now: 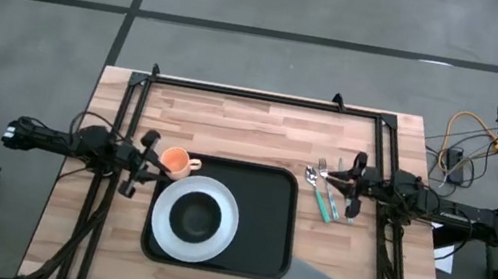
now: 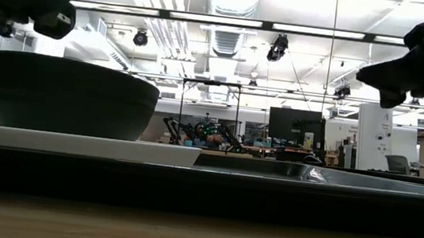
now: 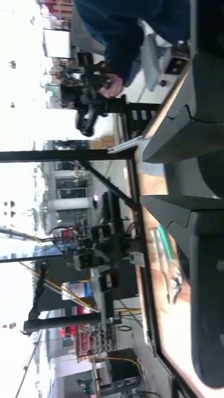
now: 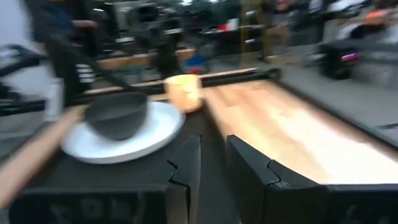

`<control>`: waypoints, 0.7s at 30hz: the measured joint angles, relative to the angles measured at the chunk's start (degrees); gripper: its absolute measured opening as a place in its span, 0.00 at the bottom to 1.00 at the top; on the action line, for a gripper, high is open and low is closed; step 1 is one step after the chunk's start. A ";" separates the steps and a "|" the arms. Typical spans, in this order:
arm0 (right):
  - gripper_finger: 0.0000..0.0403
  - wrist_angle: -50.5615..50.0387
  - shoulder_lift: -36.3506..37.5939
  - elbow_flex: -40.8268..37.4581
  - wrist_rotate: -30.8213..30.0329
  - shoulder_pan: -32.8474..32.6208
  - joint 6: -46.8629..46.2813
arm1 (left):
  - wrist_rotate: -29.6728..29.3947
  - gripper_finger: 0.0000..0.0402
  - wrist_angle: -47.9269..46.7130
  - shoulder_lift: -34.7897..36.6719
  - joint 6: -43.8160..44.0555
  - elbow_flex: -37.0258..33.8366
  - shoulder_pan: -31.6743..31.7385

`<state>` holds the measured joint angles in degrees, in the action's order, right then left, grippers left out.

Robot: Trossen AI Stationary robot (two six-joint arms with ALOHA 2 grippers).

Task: Set up tray
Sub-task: Put the gray table napkin to the right of the white plate on the black tray

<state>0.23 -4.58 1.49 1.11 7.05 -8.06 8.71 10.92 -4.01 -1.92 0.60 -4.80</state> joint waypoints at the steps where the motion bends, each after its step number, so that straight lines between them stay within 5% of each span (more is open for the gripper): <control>1: 0.17 0.00 -0.02 0.00 2.44 0.00 -1.29 | 0.00 0.19 0.11 -0.01 0.43 0.00 0.00; 7: 0.17 0.02 -0.04 0.00 15.14 -0.02 -10.71 | -0.01 0.19 -0.04 -1.02 1.16 -0.02 0.00; 21: 0.42 -13.67 -4.98 10.35 14.52 -0.02 -16.33 | -0.02 0.19 0.02 -1.18 -0.99 0.11 0.00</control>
<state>-13.44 -9.56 11.83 15.64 7.03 -24.39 8.69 10.94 -5.19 -2.92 0.71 -4.80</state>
